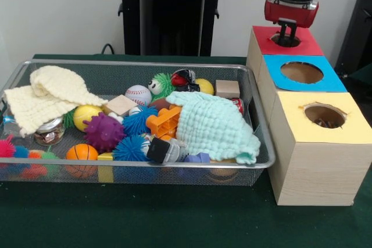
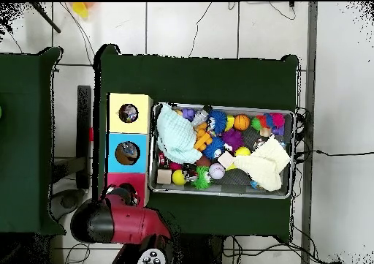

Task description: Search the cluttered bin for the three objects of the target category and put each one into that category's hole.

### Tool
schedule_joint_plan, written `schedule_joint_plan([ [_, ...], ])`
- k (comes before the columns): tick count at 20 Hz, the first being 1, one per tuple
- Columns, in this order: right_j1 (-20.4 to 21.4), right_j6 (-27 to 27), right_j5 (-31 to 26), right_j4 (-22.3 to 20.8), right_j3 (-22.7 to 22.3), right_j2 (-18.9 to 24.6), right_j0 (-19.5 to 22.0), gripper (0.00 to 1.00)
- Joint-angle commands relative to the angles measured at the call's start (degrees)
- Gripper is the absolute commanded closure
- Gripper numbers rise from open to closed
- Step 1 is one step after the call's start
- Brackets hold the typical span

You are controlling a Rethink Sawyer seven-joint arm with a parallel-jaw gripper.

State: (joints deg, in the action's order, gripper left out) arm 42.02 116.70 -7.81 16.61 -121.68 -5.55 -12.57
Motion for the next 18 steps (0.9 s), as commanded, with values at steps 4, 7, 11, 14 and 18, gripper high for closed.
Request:
schedule_joint_plan([
  [4,11.4,5.2,-16.9,-0.7,4.5,1.1,3.6,1.00],
  [7,12.0,5.0,-16.4,-1.1,3.9,1.1,3.8,1.00],
  [11,11.9,3.9,-17.1,-2.0,4.0,1.2,5.0,1.00],
  [14,10.3,-0.8,-13.2,-3.3,2.1,5.1,10.1,1.00],
  [18,7.0,-6.3,-8.1,-7.6,1.1,10.5,18.1,1.00],
])
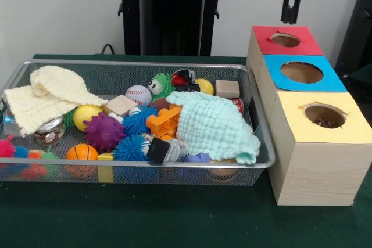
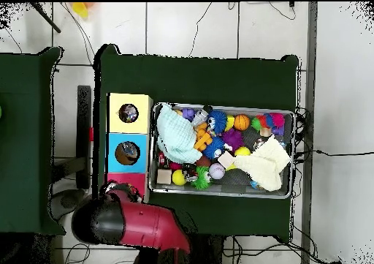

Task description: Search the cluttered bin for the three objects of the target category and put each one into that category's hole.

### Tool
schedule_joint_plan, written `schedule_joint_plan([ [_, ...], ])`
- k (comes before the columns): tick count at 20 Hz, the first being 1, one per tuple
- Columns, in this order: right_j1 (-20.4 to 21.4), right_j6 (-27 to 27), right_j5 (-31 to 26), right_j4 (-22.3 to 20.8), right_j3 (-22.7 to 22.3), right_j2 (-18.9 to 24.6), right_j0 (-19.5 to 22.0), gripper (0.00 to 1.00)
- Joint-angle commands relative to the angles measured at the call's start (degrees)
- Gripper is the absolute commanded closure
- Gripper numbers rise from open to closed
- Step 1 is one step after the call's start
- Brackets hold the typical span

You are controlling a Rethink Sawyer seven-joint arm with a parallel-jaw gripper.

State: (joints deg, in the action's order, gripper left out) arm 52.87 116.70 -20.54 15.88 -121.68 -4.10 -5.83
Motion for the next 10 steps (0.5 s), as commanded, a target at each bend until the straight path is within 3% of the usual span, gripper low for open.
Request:
schedule_joint_plan([
  [1,-4.4,-6.8,5.3,-8.5,1.4,9.2,12.4,1.00],
  [4,-5.3,-8.5,5.8,-13.0,2.2,11.1,16.3,1.00],
  [10,-4.2,-11.9,1.4,-19.7,3.6,16.4,24.7,1.00],
])
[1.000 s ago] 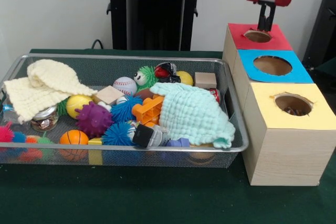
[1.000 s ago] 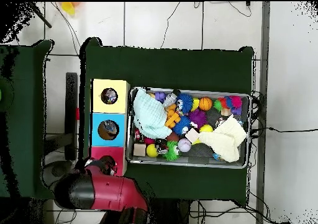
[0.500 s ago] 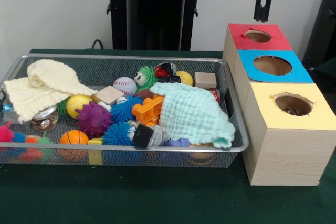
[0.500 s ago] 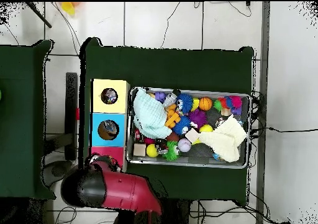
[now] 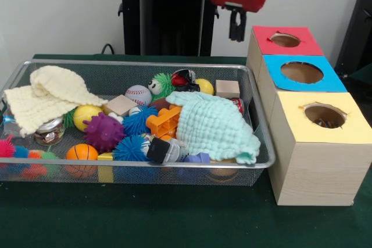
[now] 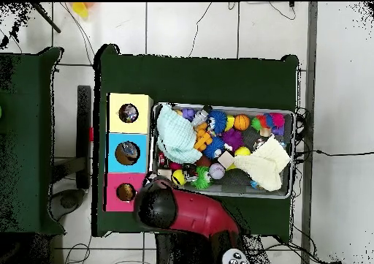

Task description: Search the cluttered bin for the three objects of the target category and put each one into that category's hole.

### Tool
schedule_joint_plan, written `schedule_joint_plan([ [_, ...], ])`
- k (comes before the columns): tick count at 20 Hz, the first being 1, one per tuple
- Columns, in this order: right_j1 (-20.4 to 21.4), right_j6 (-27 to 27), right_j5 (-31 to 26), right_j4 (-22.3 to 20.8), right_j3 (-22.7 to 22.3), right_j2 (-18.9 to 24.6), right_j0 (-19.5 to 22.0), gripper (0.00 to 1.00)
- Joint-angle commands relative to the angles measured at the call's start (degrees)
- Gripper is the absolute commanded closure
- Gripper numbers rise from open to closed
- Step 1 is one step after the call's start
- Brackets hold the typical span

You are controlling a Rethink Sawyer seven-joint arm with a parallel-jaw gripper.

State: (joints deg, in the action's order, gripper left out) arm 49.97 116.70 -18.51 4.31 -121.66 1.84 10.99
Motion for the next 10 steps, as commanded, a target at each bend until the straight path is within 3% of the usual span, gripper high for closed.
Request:
schedule_joint_plan([
  [1,-1.4,-11.7,-0.4,-9.2,3.5,11.4,9.1,1.00],
  [6,-3.9,-10.0,1.7,-14.6,3.9,15.4,14.0,1.00],
  [10,-5.2,-7.8,1.7,-17.8,4.6,15.9,14.8,1.00],
])
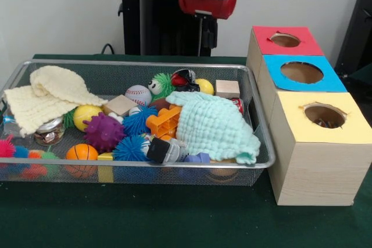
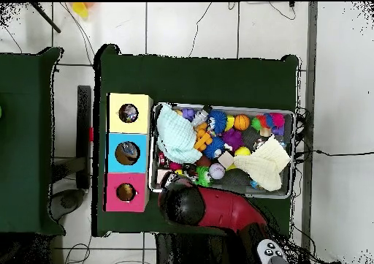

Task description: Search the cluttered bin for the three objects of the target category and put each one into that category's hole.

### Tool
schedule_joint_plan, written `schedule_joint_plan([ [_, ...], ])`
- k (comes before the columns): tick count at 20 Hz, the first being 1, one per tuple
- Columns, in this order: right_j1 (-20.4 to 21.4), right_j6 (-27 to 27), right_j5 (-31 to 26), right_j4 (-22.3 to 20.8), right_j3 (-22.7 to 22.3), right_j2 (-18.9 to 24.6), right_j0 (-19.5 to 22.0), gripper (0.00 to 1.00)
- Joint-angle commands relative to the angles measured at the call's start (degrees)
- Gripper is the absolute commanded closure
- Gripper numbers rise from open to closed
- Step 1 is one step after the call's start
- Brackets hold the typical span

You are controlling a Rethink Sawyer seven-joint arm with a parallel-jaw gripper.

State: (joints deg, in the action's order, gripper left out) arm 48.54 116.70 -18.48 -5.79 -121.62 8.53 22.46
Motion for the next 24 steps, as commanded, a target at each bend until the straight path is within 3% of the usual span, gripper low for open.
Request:
schedule_joint_plan([
  [1,-4.0,-7.8,1.1,-8.4,5.0,9.4,3.8,1.00],
  [10,-11.3,-14.1,-1.8,-16.8,11.4,16.0,13.8,1.00],
  [15,-12.5,-15.2,-4.4,-20.8,13.1,19.2,17.6,1.00],
  [24,-12.5,-13.8,-6.3,-24.0,12.7,22.6,20.7,1.00],
])
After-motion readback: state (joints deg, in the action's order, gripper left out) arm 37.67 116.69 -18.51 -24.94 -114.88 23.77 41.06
